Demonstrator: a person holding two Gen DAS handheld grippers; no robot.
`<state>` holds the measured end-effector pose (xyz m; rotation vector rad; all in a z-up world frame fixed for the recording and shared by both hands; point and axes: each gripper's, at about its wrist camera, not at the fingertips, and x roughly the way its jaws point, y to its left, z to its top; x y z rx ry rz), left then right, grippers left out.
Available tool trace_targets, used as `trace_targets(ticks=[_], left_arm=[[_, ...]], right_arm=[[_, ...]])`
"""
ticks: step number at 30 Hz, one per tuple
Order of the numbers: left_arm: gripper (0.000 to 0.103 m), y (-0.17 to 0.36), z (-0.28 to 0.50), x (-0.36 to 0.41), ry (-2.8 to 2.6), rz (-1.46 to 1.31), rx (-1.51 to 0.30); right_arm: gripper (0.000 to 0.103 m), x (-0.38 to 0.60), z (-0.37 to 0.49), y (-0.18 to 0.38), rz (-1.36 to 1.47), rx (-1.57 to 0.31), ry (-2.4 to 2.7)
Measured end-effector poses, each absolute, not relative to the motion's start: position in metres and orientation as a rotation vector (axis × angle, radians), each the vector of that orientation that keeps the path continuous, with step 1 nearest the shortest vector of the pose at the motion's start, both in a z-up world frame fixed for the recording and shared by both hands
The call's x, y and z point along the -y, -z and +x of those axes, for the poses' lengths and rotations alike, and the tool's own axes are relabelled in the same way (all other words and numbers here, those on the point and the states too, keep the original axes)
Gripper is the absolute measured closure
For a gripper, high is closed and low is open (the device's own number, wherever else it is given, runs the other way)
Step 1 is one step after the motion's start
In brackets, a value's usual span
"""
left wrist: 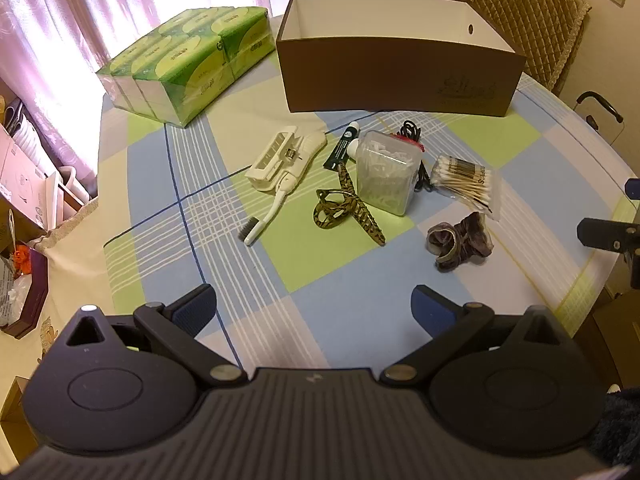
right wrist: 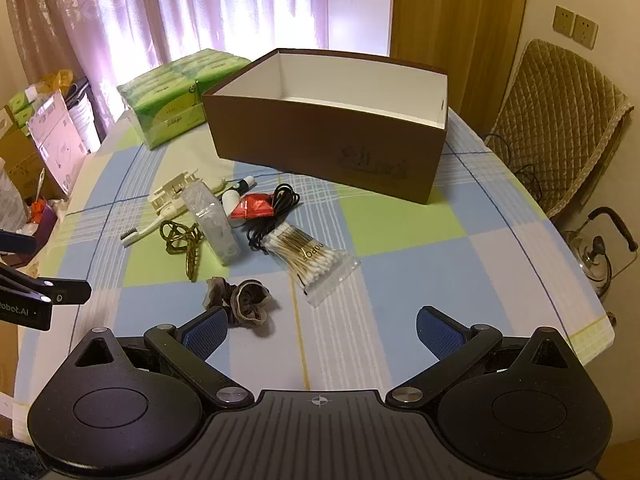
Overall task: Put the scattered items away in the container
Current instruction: 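Move the right tool toward the brown cloth bundle on the table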
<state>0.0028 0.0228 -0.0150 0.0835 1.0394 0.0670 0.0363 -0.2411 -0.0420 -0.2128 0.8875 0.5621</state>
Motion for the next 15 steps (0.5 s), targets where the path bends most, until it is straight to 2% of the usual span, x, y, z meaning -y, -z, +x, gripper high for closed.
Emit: trace_targets(ticks=[15], left_arm=[[0.001,0.02,0.012,-0.024,-0.071,0.076,-1.05]], right_arm=[[0.0,0.235,0.048,0.043,-0.222,-0.903,-0.583]])
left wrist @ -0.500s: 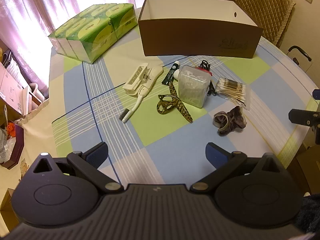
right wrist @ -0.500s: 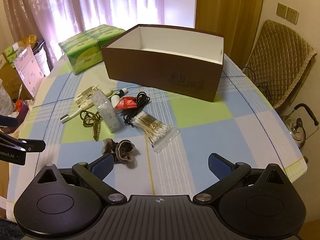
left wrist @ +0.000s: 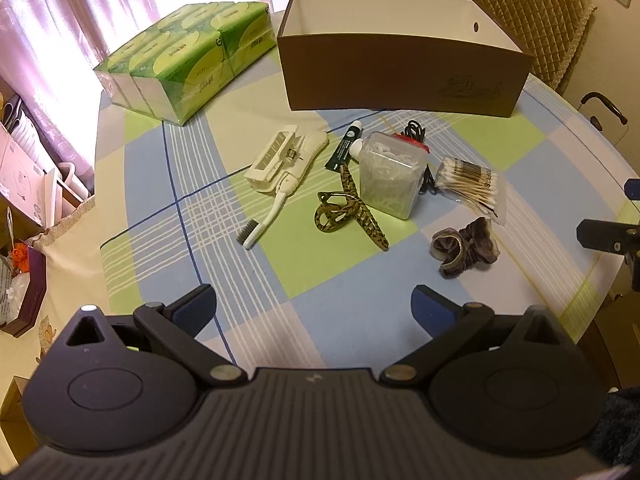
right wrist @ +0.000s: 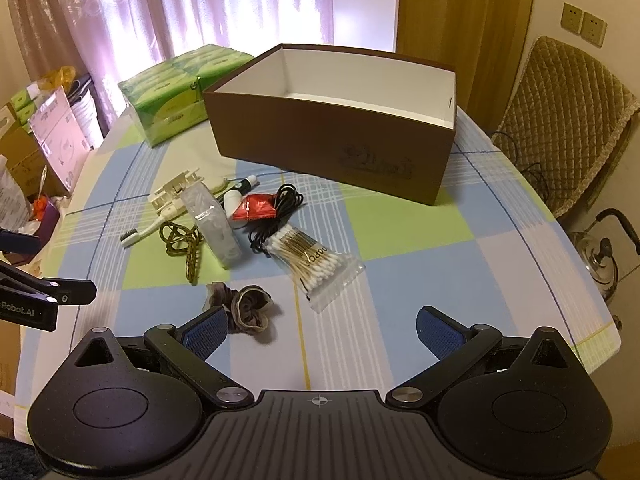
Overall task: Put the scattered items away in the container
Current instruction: 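Move the right tool toward the brown cloth bundle on the table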
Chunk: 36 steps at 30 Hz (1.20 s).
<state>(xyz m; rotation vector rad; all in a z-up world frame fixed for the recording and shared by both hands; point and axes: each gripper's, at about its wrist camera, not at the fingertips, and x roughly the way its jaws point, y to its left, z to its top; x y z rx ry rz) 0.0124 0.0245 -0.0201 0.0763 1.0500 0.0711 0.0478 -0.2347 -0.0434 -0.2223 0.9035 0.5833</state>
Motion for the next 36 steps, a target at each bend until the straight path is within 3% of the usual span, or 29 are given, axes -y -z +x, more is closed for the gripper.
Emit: trace_targets(ticks=[36], left_arm=[[0.001,0.034,0.022,-0.03,-0.075,0.079,-1.076]], right_arm=[[0.0,0.218,0.052,0.057,-0.244,-0.973,-0.587]])
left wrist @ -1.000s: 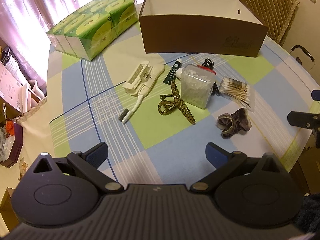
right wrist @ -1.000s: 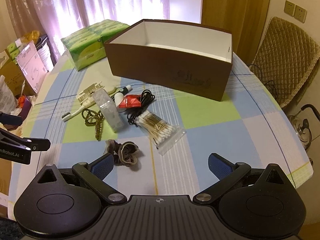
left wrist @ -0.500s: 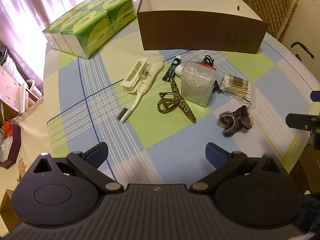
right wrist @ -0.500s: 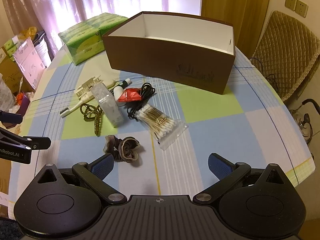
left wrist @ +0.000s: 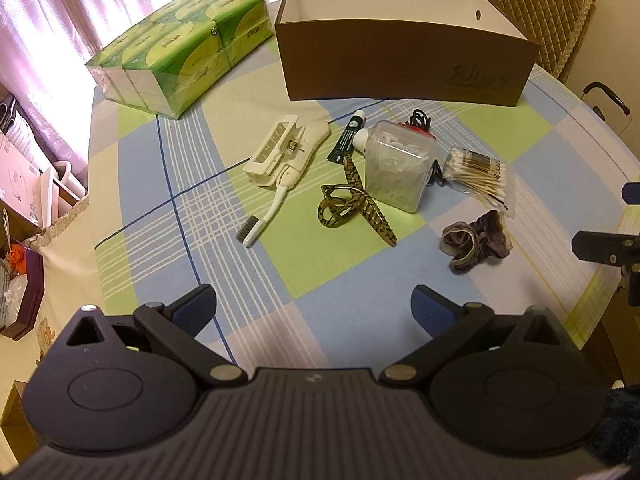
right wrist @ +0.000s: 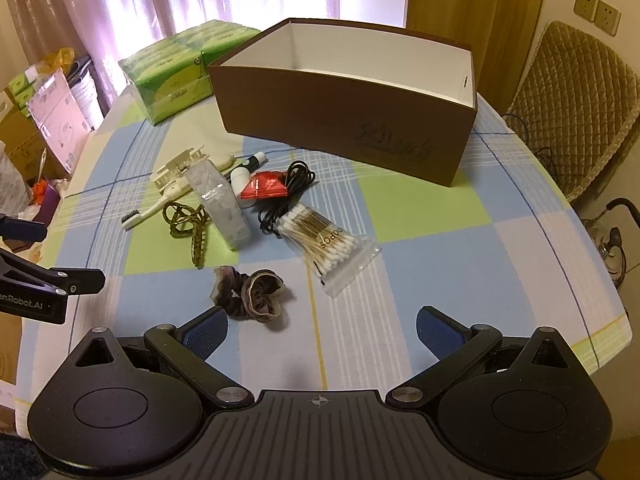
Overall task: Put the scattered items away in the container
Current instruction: 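Move the right tool toward the brown cloth bundle on the table, then close the right tool on the brown cloth bundle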
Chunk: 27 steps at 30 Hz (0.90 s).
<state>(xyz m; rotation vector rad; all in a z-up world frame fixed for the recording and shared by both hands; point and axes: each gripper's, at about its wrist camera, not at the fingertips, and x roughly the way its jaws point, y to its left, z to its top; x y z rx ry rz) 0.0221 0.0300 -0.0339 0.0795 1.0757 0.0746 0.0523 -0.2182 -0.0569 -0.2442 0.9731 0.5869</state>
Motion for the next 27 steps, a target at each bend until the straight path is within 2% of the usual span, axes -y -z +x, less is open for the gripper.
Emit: trace_targets(ticks=[27], left_arm=[[0.001,0.064,0.054,-0.046,-0.006,0.079,-1.081]], right_arm=[[0.0,0.181,0.073,0.096,-0.153,-1.08,-0.7]])
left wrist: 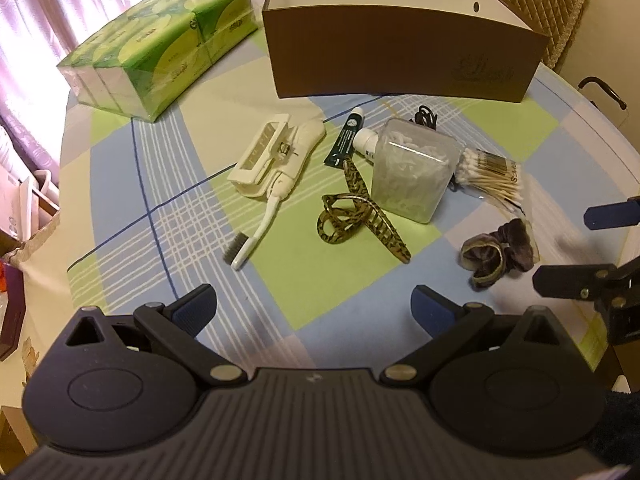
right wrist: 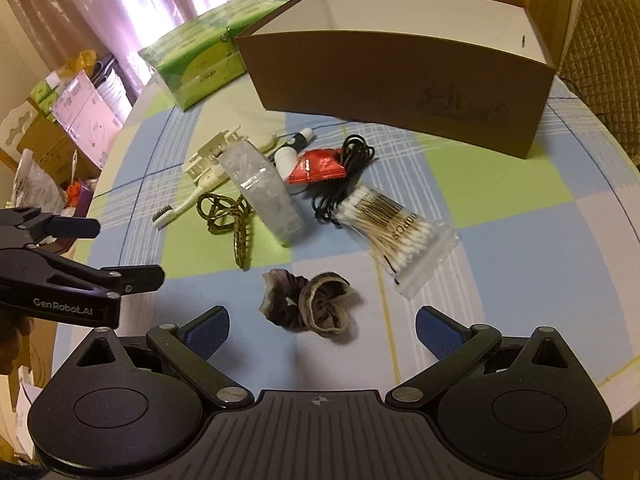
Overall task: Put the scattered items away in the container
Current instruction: 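Close the right tool on the brown cloth bundle, then grasp the clear plastic box of white picks with the left tool while the right tool holds the cloth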
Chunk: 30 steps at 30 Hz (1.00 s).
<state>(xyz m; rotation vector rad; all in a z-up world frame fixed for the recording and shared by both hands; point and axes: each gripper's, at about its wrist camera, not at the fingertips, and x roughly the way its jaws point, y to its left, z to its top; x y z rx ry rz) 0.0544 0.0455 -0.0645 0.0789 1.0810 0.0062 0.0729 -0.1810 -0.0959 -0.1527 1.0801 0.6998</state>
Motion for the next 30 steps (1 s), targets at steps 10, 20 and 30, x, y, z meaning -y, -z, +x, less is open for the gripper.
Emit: trace_targets(ticks=[10,20,30], left_arm=[[0.001,0.077,0.071,-0.053,0.027,0.085,-1.114],[0.001,0.089,0.079,-0.055,0.059,0.09,-1.146],[0.003,0.088,0.085,-0.046,0.122,0.098,-1.13]], right_arm=[[0.023,0.166,0.09,0.117,-0.131,-1.17,-0.704],[0.062,0.156,0.099,0.136,-0.146,-1.205,-0.713],[0.076,0.176,0.101,0.122,-0.135,-1.182,-0.724]])
